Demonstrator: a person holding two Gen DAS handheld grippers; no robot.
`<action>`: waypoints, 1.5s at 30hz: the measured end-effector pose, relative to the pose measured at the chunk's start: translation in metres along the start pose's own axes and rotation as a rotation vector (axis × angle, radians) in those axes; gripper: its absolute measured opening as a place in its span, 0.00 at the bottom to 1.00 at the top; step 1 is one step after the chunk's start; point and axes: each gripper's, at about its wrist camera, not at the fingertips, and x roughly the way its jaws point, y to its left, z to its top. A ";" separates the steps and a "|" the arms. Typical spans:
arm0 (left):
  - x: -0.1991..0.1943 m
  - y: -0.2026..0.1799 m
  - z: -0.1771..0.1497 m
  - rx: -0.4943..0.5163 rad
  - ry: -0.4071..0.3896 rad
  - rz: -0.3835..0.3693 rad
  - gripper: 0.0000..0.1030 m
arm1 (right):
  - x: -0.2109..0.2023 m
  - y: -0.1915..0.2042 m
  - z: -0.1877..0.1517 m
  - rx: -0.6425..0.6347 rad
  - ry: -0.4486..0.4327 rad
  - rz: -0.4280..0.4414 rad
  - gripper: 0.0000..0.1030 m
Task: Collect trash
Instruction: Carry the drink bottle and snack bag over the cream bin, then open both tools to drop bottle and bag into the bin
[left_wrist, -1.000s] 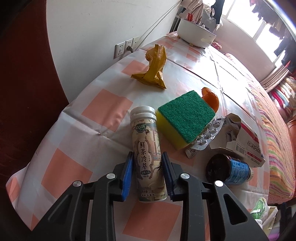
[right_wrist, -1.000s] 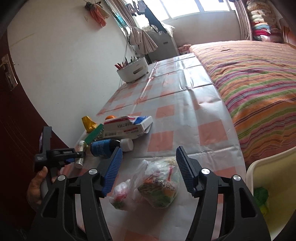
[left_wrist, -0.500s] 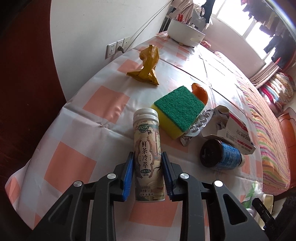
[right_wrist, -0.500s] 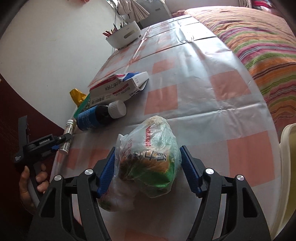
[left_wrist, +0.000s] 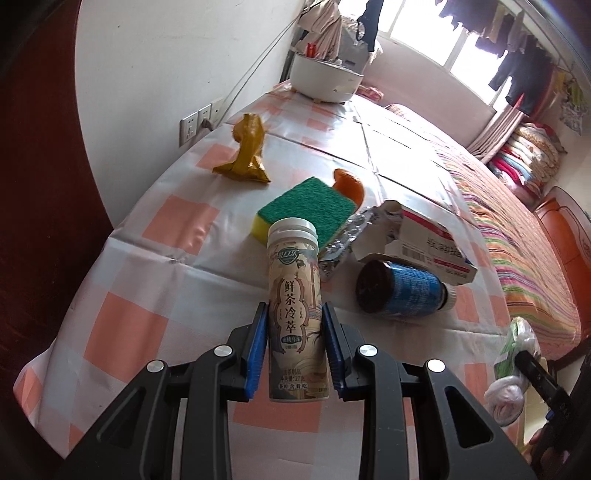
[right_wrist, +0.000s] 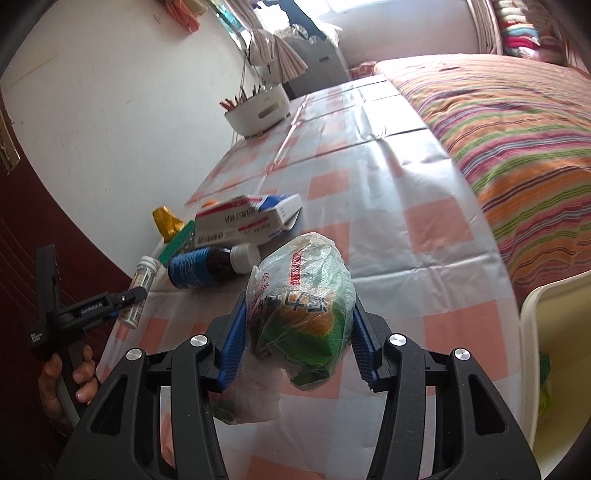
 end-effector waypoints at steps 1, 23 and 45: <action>0.000 -0.002 0.000 0.005 0.000 -0.004 0.27 | -0.004 -0.003 0.000 0.004 -0.011 -0.005 0.47; -0.038 -0.147 -0.038 0.272 -0.014 -0.259 0.27 | -0.132 -0.100 -0.020 0.090 -0.336 -0.388 0.47; -0.026 -0.325 -0.108 0.570 0.139 -0.446 0.27 | -0.190 -0.179 -0.046 0.407 -0.473 -0.396 0.62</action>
